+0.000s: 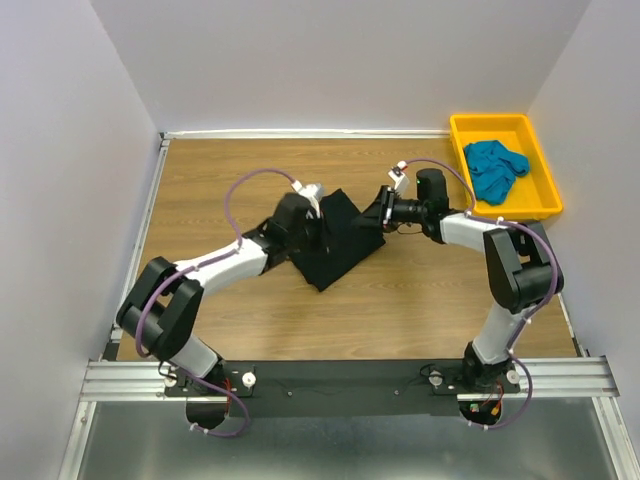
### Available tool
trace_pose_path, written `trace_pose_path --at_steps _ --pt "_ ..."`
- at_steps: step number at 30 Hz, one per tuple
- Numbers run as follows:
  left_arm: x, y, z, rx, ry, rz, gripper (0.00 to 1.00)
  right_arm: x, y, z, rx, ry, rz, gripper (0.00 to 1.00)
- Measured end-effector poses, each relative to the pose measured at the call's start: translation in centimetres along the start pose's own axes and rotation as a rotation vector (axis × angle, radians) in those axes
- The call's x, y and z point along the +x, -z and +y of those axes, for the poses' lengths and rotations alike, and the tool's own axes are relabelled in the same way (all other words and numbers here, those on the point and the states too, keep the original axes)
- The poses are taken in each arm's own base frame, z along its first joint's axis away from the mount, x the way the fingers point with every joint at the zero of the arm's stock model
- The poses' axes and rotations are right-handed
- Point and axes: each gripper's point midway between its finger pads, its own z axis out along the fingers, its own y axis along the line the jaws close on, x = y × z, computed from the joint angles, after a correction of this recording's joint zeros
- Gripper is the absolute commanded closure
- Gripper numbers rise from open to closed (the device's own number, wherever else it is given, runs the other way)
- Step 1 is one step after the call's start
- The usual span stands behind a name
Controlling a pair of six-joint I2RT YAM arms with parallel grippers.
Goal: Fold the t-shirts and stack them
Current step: Fold the tshirt
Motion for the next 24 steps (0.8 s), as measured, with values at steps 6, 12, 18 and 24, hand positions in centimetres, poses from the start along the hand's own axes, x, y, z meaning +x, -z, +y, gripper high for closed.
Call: trace_pose_path --at_steps 6,12,18,24 --pt "10.6 -0.5 1.7 -0.028 -0.003 0.262 0.94 -0.4 0.8 -4.7 0.041 -0.076 -0.02 0.53" --pt "13.2 -0.3 3.0 -0.043 0.07 0.308 0.98 1.6 1.3 -10.7 0.052 -0.222 0.005 0.54" --pt "13.0 -0.1 3.6 -0.038 0.112 0.296 0.95 1.7 2.0 -10.7 0.035 -0.198 -0.017 0.54" --pt "12.7 1.1 4.6 -0.079 0.084 0.301 0.93 1.1 2.8 -9.0 0.049 -0.172 -0.033 0.54"
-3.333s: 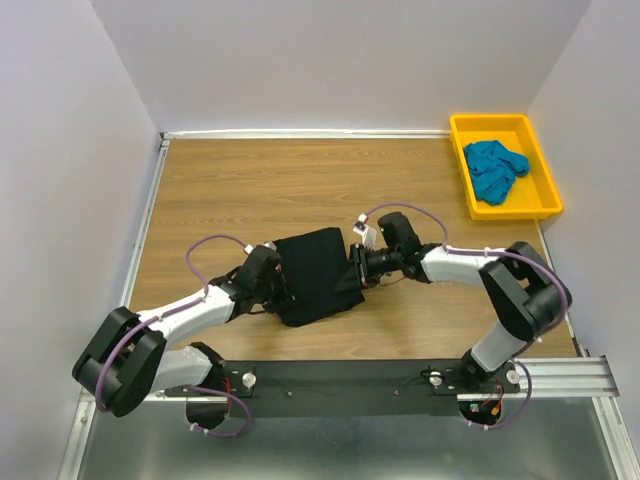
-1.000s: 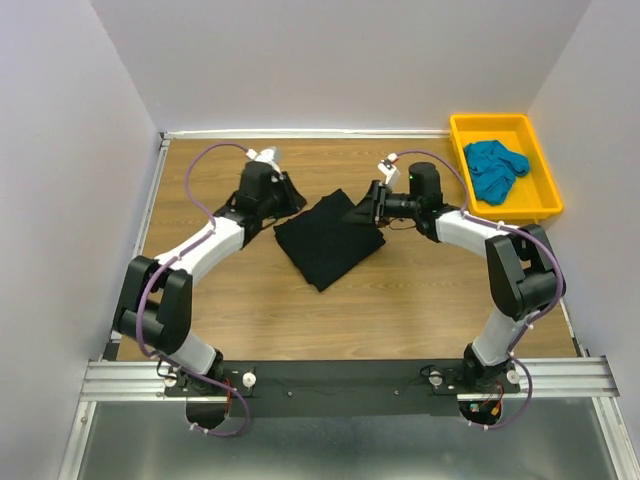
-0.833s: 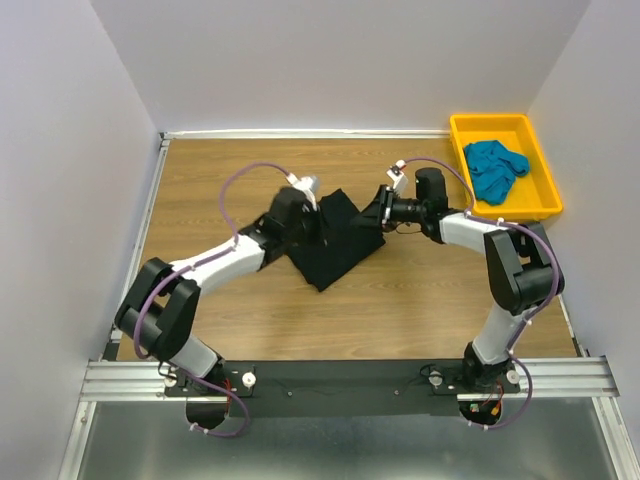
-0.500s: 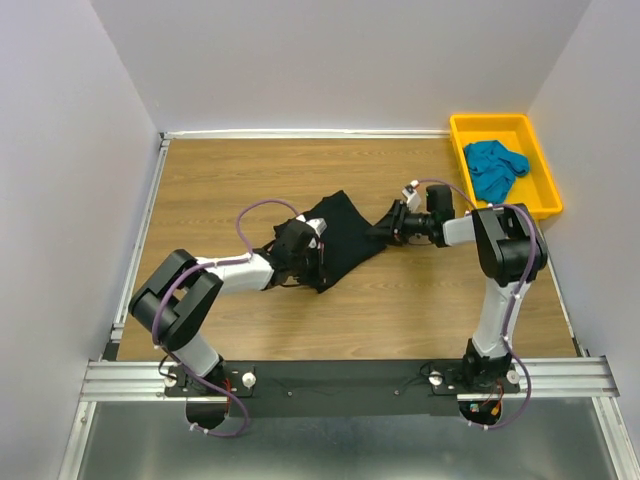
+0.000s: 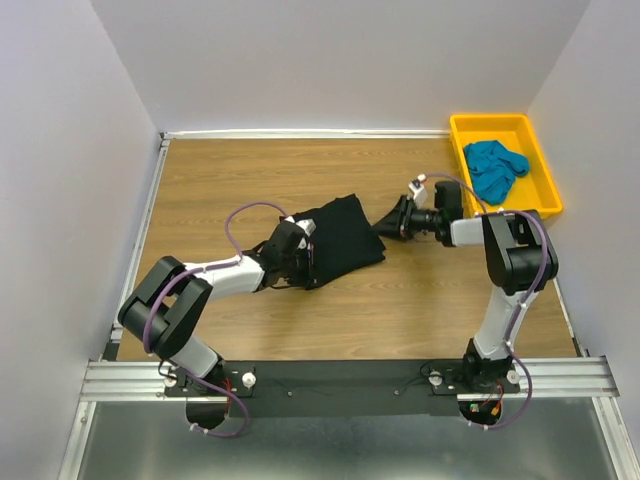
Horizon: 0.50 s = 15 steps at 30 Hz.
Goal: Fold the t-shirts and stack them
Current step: Fold the tshirt
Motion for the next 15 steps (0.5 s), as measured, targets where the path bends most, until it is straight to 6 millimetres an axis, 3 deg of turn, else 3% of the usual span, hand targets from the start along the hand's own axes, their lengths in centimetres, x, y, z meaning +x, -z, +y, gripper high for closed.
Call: trace_pose_path --at_steps 1,4,9,13,15 --pt "0.1 0.1 0.1 -0.003 -0.007 0.003 0.93 -0.4 -0.1 0.6 -0.004 0.011 -0.001 0.54" --pt "0.1 0.3 0.3 -0.012 -0.021 0.009 0.93 -4.0 -1.1 4.4 -0.051 0.116 -0.035 0.54" --pt "0.0 0.4 0.4 -0.019 -0.036 0.01 0.93 -8.0 -4.4 11.4 -0.158 0.284 -0.059 0.54" --pt "0.0 0.1 0.5 -0.022 -0.041 0.014 0.93 -9.1 -7.8 11.8 -0.191 0.293 -0.043 0.54" --pt "0.0 0.0 0.5 -0.022 -0.041 0.016 0.93 -9.3 -9.7 9.6 -0.173 0.247 -0.028 0.54"
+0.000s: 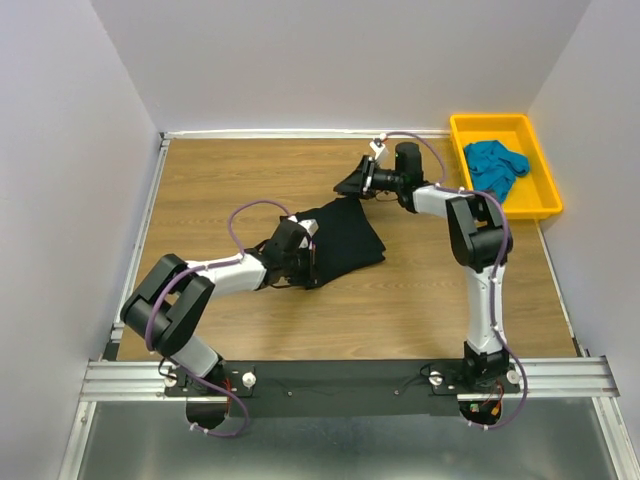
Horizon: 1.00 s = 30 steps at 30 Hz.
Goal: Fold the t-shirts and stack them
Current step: Fold the tshirt
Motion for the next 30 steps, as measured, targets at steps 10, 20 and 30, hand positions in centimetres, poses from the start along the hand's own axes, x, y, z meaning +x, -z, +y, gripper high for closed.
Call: trace_pose_path --at_steps 10,20,30 --pt "0.0 -0.7 -0.1 0.02 0.003 0.003 0.93 0.4 -0.8 -9.2 0.082 -0.172 -0.005 0.54" --pt "-0.1 -0.7 -0.1 0.025 0.005 -0.002 0.92 1.3 3.2 -6.5 0.114 -0.18 -0.017 0.54" --pt "-2.1 2.1 0.3 -0.029 0.039 -0.081 0.87 8.6 5.9 4.6 0.007 -0.034 0.07 0.55"
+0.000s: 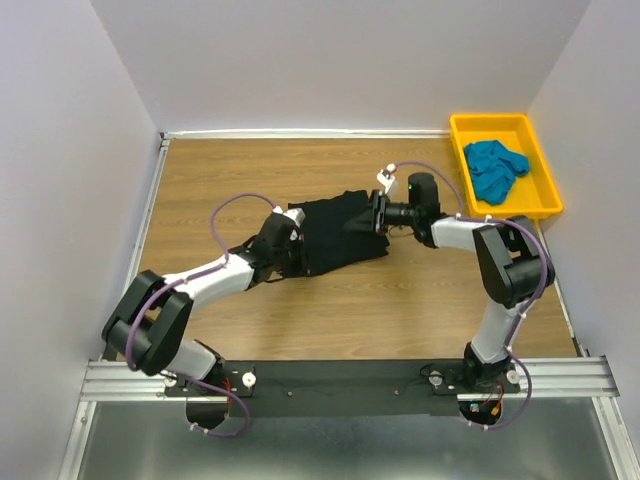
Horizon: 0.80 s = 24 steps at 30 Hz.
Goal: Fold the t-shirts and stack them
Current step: Fold the tshirt
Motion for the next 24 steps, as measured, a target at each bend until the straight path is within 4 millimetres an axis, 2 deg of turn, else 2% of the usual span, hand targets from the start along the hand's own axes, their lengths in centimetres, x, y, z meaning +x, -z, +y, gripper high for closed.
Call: trace_pose_path --at_steps 1,6,7,9,12,17,19,21,22,23,24 --pt "-0.6 0.4 0.0 -0.003 0.008 -0.025 0.87 1.5 -0.1 -0.7 0.006 -0.015 0.024 0.55" --pt "-3.4 2.3 0.6 -0.035 0.068 -0.133 0.86 8.1 0.1 -8.0 0.108 -0.171 0.122 0.57" --pt "-3.6 2.5 0.8 -0.042 0.079 -0.147 0.85 8.9 0.2 -8.3 0.078 -0.198 0.14 0.57" --pt "-3.7 3.1 1.4 -0.063 0.099 -0.164 0.84 8.5 0.4 -8.3 0.057 -0.178 0.127 0.57" --pt "-3.3 3.8 2.2 -0.091 0.125 -0.178 0.78 8.6 0.6 -8.2 0.054 -0.162 0.115 0.56" --pt "-3.0 4.9 3.4 -0.14 0.165 -0.211 0.59 7.3 1.7 -7.0 0.143 -0.102 0.086 0.45" --pt "-3.5 5.6 3.8 -0.162 0.176 -0.243 0.49 4.7 2.6 -5.3 0.205 -0.011 0.03 0.39" --pt "-4.0 6.2 4.1 -0.18 0.178 -0.276 0.34 2.4 3.3 -4.1 0.264 0.061 -0.022 0.35" --pt "-4.3 6.5 4.2 -0.189 0.179 -0.294 0.32 1.0 3.8 -3.6 0.313 0.101 -0.056 0.34" --pt "-4.6 6.8 4.4 -0.201 0.178 -0.311 0.22 0.1 4.2 -3.2 0.342 0.127 -0.078 0.34" --pt "-4.8 7.0 4.5 -0.208 0.179 -0.319 0.2 -1.0 4.8 -2.9 0.389 0.155 -0.107 0.33"
